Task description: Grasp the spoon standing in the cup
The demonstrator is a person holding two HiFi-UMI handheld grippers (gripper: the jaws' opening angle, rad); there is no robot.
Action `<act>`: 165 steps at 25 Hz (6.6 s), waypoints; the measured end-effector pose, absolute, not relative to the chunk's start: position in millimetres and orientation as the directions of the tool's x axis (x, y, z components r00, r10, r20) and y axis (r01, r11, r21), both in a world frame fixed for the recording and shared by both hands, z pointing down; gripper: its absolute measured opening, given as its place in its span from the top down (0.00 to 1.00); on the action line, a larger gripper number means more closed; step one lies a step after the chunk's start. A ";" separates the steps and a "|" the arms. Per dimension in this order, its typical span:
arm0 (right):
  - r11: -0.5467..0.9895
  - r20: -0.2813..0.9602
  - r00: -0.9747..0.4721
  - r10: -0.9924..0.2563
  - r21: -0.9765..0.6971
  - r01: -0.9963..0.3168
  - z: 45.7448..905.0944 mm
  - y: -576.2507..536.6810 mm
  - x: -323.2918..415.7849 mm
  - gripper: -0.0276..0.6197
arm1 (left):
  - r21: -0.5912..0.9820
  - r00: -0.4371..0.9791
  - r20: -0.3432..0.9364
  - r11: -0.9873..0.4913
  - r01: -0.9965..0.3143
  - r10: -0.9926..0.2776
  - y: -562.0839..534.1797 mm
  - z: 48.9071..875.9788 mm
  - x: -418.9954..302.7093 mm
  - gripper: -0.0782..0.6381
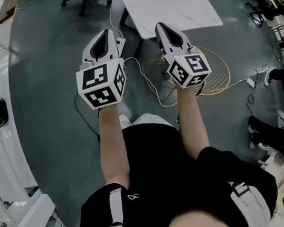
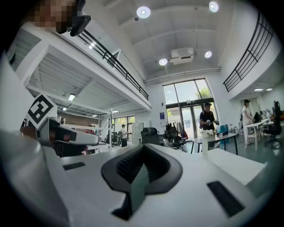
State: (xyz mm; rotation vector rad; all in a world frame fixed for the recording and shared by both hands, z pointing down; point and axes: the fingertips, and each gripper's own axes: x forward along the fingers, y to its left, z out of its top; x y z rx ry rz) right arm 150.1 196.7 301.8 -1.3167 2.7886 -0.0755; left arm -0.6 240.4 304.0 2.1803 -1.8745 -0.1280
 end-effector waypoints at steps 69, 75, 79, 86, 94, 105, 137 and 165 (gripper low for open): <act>0.594 0.313 -0.615 -0.724 -0.171 -0.786 460.8 -336.0 66.2 0.95 | 0.305 0.274 0.329 -0.173 -0.937 -0.903 -273.2 436.8 -59.7 0.87; 0.530 0.345 -0.565 -0.750 -0.199 -0.824 482.1 -339.3 68.7 0.95 | 0.296 0.349 0.362 -0.249 -0.922 -0.864 -297.2 453.7 -55.5 0.87; 0.472 0.351 -0.507 -0.787 -0.185 -0.862 484.1 -351.5 74.6 0.95 | 0.309 0.421 0.351 -0.321 -0.895 -0.836 -323.2 459.9 -48.3 0.87; 0.437 0.363 -0.462 -0.809 -0.153 -0.886 481.0 -387.8 74.7 0.95 | 0.358 0.497 0.330 -0.381 -0.853 -0.803 -375.9 462.6 -47.1 0.87; 0.474 0.321 -0.493 -0.809 -0.139 -0.869 475.1 -450.5 51.9 0.95 | 0.382 0.466 0.344 -0.332 -0.862 -0.815 -407.0 473.9 -72.3 0.87; 0.565 0.380 -0.540 -0.751 -0.054 -0.824 497.0 -531.1 33.5 0.81 | 0.403 0.452 0.368 -0.299 -0.865 -0.812 -424.5 492.7 -88.0 0.87; 0.599 0.383 -0.600 -0.702 -0.137 -0.789 513.0 -534.6 18.5 0.89 | 0.404 0.453 0.361 -0.301 -0.864 -0.815 -427.1 483.5 -96.1 0.87; 0.472 0.058 -0.493 -0.868 -0.209 -0.857 379.3 -384.1 94.4 0.89 | 0.212 0.294 0.193 -0.253 -0.944 -0.936 -374.9 387.5 -54.5 0.87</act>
